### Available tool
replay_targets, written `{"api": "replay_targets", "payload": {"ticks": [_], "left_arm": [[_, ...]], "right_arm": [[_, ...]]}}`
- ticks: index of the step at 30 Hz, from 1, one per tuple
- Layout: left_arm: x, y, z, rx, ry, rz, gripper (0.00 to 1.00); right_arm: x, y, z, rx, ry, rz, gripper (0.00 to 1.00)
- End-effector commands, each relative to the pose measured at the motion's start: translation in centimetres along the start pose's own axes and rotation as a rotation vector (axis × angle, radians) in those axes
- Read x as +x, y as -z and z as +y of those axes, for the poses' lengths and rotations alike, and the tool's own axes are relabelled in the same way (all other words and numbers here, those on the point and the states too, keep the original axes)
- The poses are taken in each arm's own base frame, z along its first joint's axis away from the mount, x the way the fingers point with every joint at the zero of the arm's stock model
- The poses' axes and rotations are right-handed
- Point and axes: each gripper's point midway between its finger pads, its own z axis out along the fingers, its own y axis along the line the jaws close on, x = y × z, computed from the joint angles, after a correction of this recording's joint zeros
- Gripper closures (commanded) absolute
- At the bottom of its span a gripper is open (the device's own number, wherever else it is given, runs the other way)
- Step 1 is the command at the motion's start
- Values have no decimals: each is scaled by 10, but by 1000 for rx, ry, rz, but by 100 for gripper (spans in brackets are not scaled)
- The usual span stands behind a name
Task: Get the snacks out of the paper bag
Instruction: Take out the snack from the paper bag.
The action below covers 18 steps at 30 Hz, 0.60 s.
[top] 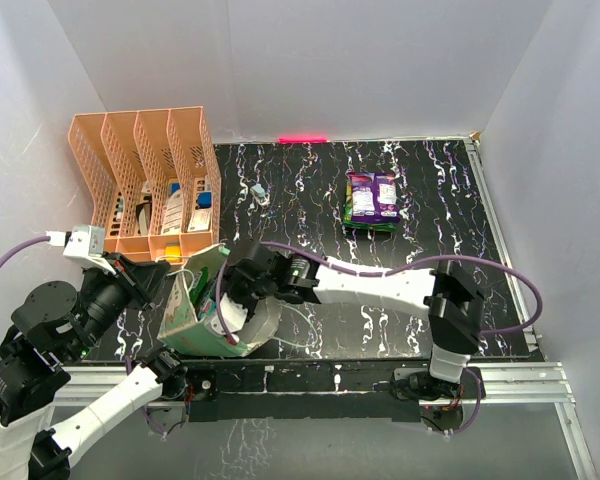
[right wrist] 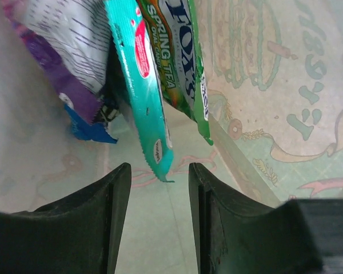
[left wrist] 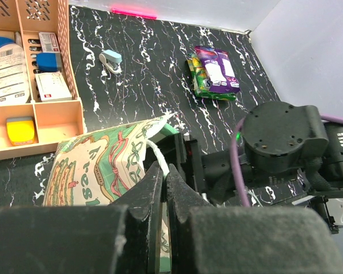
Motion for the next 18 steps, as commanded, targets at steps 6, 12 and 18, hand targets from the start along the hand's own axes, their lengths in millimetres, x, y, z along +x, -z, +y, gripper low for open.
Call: {"api": "replay_targets", "payload": {"ticks": [6, 12, 18], "left_arm": [[-3, -2, -7, 29, 1, -5, 100], [-4, 0, -8, 36, 9, -12, 100], [-8, 4, -6, 32, 6, -24, 100]], "right_arm": [[27, -28, -25, -12, 164, 99, 52], [35, -55, -22, -37, 155, 107, 64], [17, -30, -46, 58, 113, 40, 93]]}}
